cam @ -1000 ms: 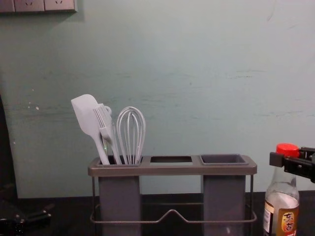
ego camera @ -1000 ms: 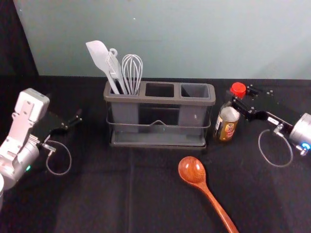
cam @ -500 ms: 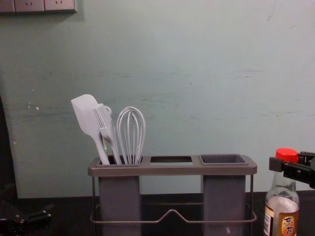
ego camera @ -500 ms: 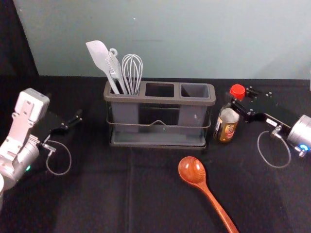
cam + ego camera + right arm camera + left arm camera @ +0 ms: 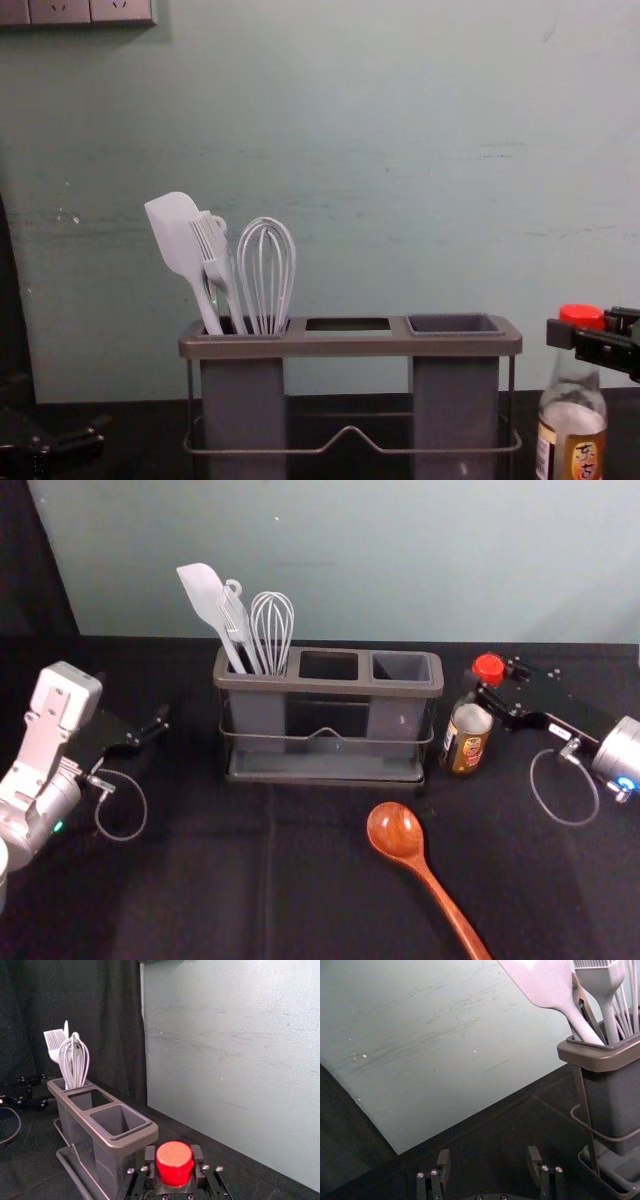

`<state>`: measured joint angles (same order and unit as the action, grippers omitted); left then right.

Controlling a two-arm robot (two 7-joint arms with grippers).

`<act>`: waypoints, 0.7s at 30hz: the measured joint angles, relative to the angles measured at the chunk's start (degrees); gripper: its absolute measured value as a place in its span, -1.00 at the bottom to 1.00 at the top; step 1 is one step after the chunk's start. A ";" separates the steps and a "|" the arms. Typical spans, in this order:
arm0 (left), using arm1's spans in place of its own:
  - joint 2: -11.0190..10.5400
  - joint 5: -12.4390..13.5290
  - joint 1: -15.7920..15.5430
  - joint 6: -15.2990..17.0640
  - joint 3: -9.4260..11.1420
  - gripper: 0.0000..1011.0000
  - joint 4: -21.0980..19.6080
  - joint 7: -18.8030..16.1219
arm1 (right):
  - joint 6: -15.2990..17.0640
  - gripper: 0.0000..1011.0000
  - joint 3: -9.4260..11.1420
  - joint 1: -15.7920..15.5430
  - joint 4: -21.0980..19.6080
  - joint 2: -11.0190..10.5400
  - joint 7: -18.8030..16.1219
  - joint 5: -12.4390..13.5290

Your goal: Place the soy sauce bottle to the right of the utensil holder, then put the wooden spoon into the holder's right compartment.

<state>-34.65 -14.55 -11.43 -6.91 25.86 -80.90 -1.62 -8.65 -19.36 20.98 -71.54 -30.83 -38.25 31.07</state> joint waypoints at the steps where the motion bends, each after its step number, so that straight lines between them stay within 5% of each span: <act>1: 0.00 0.00 0.00 0.00 0.00 0.99 0.00 0.00 | 0.00 -0.06 0.00 -0.01 -0.01 0.00 0.02 0.01; 21: 0.00 0.00 0.00 0.00 0.00 0.99 0.00 0.00 | 0.01 0.99 -0.01 -0.05 -0.07 -0.06 0.01 0.09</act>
<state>-34.65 -14.55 -11.43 -6.91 25.86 -80.90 -1.62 -8.64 -19.37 20.93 -71.61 -30.89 -38.24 31.17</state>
